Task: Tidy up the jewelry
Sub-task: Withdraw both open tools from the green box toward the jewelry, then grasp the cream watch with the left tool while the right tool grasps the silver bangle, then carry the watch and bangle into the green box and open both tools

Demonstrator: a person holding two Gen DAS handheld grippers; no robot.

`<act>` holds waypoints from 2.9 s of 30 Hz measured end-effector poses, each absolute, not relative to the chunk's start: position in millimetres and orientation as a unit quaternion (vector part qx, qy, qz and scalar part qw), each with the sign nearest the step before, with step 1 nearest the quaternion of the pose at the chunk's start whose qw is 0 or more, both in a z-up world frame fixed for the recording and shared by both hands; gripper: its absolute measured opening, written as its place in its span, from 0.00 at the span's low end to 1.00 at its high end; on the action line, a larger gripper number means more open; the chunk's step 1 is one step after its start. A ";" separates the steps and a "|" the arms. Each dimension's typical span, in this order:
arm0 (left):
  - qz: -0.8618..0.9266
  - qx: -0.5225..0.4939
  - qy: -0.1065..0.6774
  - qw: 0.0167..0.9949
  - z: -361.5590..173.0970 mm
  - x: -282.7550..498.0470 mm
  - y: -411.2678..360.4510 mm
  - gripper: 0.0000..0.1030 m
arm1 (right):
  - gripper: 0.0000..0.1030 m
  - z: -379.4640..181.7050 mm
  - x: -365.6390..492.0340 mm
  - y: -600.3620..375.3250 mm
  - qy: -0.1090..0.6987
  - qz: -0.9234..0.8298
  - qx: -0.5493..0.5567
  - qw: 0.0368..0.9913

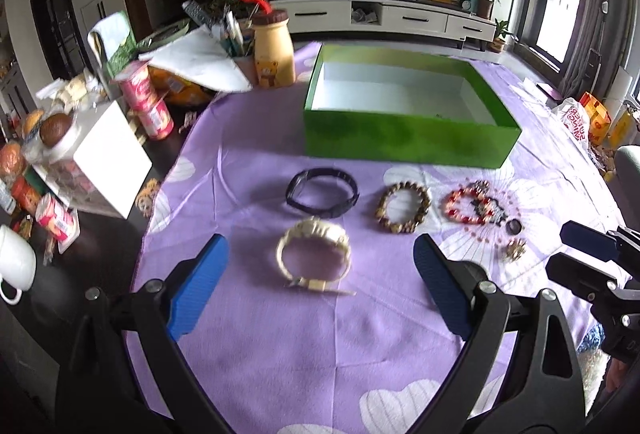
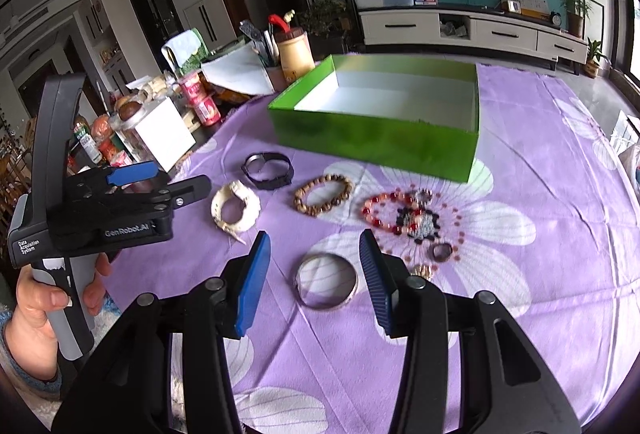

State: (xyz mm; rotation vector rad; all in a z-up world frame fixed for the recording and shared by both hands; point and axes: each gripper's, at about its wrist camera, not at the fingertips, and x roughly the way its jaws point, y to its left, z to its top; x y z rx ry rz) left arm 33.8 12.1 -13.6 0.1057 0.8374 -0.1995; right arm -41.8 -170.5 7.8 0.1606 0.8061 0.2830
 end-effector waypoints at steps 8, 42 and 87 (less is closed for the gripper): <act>-0.068 0.005 0.444 0.894 -46.1 36.0 53.9 0.92 | 0.45 -23.1 -43.9 -174.1 0.428 0.124 0.085 0.891; -0.066 0.029 0.499 0.864 -96.3 91.3 32.4 0.31 | 0.07 -80.4 -6.2 -151.5 0.454 0.081 0.007 0.887; -0.111 0.087 0.380 0.914 -16.2 81.7 -19.0 0.08 | 0.04 -8.5 0.3 -172.5 0.347 0.090 0.039 0.933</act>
